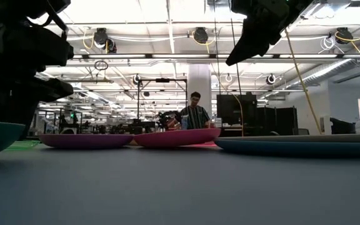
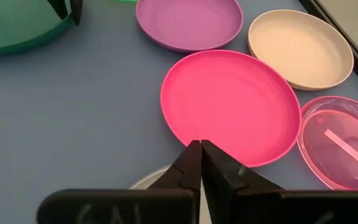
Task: Stack plastic plates
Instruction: Stack the green plate on top of the gray plate
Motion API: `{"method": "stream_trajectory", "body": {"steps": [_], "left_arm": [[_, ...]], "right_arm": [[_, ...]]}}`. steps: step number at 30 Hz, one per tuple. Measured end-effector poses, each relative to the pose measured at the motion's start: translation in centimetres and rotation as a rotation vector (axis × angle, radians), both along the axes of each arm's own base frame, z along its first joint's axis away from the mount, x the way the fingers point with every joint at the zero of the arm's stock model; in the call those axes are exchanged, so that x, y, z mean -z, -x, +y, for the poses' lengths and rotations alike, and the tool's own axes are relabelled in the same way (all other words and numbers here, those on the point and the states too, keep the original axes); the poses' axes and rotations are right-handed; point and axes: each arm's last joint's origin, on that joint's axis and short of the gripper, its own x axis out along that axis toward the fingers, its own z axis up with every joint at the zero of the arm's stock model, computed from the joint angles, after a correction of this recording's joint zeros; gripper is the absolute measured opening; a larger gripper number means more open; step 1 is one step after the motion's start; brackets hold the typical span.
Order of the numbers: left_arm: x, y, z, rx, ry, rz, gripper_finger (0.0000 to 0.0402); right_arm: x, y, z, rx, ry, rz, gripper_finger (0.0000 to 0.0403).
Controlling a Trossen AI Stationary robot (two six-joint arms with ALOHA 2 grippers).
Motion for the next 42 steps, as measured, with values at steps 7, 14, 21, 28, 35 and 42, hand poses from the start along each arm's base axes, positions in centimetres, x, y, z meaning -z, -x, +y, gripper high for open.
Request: {"method": "stream_trajectory", "body": {"steps": [7, 14, 21, 28, 35, 42], "left_arm": [[-1.1, -0.6, -0.2, 0.066, -0.019, -0.028, 0.0011], [-4.4, -1.6, -0.2, 0.113, -0.211, -0.063, 0.001], [-7.8, -2.0, 0.7, 0.054, -0.446, -0.233, 0.001], [-10.1, -1.3, 2.2, -0.168, -0.562, -0.393, 0.001], [-11.1, -1.1, 2.8, -0.359, -0.553, -0.486, 0.001], [-11.4, -1.5, 2.7, -0.389, -0.553, -0.546, 0.001]], "right_arm": [[0.0, 0.0, 0.0, 0.0, 0.0, 0.0, 0.0004], [0.0, 0.0, 0.0, 0.0, 0.0, 0.0, 0.0004], [0.0, 0.0, 0.0, 0.0, 0.0, -0.001, 0.0004], [-0.3, -0.2, 0.0, 0.002, -0.002, -0.037, 0.0004], [-0.8, -0.7, 0.1, -0.012, 0.007, -0.111, 0.0004], [-1.1, -0.9, 0.1, -0.014, 0.004, -0.138, 0.0004]]}}
